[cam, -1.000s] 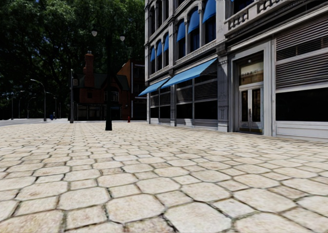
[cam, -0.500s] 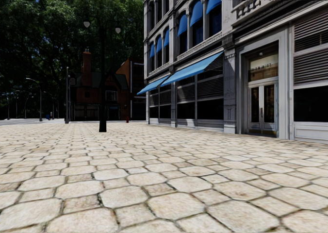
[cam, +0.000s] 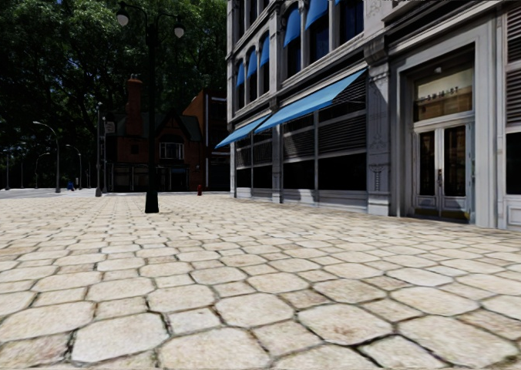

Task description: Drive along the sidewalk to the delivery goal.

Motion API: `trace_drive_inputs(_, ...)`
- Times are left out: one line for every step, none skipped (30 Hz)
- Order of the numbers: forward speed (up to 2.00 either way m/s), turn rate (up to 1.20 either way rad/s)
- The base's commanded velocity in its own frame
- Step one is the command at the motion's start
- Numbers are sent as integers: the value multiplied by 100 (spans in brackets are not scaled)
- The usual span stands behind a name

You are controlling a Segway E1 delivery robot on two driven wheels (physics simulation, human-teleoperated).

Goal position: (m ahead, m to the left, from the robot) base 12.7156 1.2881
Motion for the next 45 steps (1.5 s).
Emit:
trace_drive_inputs(200,0)
trace_drive_inputs(200,0)
trace_drive_inputs(200,0)
trace_drive_inputs(200,0)
trace_drive_inputs(200,0)
trace_drive_inputs(200,0)
trace_drive_inputs(200,0)
trace_drive_inputs(200,0)
trace_drive_inputs(200,0)
trace_drive_inputs(200,0)
trace_drive_inputs(200,0)
trace_drive_inputs(200,0)
trace_drive_inputs(200,0)
trace_drive_inputs(200,0)
trace_drive_inputs(200,0)
trace_drive_inputs(200,0)
trace_drive_inputs(200,0)
trace_drive_inputs(200,0)
trace_drive_inputs(200,0)
trace_drive_inputs(200,0)
trace_drive_inputs(200,0)
trace_drive_inputs(200,0)
trace_drive_inputs(200,0)
trace_drive_inputs(200,0)
trace_drive_inputs(200,0)
trace_drive_inputs(200,0)
trace_drive_inputs(200,0)
trace_drive_inputs(200,0)
trace_drive_inputs(200,0)
trace_drive_inputs(200,0)
trace_drive_inputs(200,0)
trace_drive_inputs(200,0)
trace_drive_inputs(200,0)
trace_drive_inputs(200,0)
trace_drive_inputs(200,0)
trace_drive_inputs(200,0)
trace_drive_inputs(200,0)
trace_drive_inputs(200,0)
trace_drive_inputs(200,0)
trace_drive_inputs(200,0)
trace_drive_inputs(200,0)
trace_drive_inputs(200,0)
trace_drive_inputs(200,0)
trace_drive_inputs(200,0)
trace_drive_inputs(200,0)
